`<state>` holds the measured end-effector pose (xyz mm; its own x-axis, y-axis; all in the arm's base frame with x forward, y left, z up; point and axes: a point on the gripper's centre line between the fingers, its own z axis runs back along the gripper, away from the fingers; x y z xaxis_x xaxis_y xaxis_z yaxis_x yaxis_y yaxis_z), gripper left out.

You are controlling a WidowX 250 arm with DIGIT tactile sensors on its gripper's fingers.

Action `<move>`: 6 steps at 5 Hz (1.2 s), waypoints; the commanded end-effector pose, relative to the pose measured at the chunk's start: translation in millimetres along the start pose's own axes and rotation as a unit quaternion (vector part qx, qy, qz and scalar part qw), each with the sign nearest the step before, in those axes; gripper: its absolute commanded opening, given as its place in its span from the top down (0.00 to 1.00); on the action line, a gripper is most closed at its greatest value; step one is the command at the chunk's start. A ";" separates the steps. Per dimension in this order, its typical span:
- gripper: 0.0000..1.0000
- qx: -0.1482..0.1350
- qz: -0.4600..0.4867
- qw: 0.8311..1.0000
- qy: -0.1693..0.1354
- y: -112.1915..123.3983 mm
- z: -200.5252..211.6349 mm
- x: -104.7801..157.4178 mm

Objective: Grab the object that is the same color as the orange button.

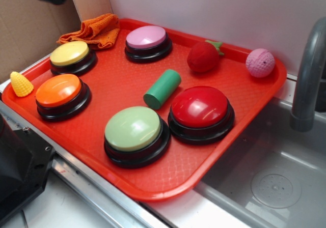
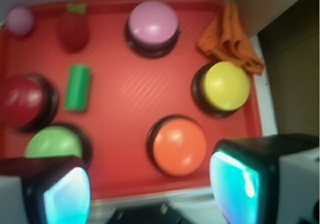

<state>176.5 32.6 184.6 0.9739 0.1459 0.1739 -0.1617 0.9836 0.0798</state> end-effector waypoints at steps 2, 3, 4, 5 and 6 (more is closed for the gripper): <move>0.00 0.029 0.040 0.998 -0.025 82.1 -70.5 78.1; 0.00 0.035 0.057 0.998 -0.017 100.5 -96.6 95.3; 0.00 0.068 0.048 0.997 -0.003 105.9 -114.3 111.3; 0.00 0.064 0.043 0.997 0.004 109.3 -127.1 118.7; 0.00 0.052 0.043 0.998 0.020 117.6 -146.7 122.5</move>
<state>289.5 164.2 46.5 0.9657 0.2532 0.0576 -0.2589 0.9556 0.1406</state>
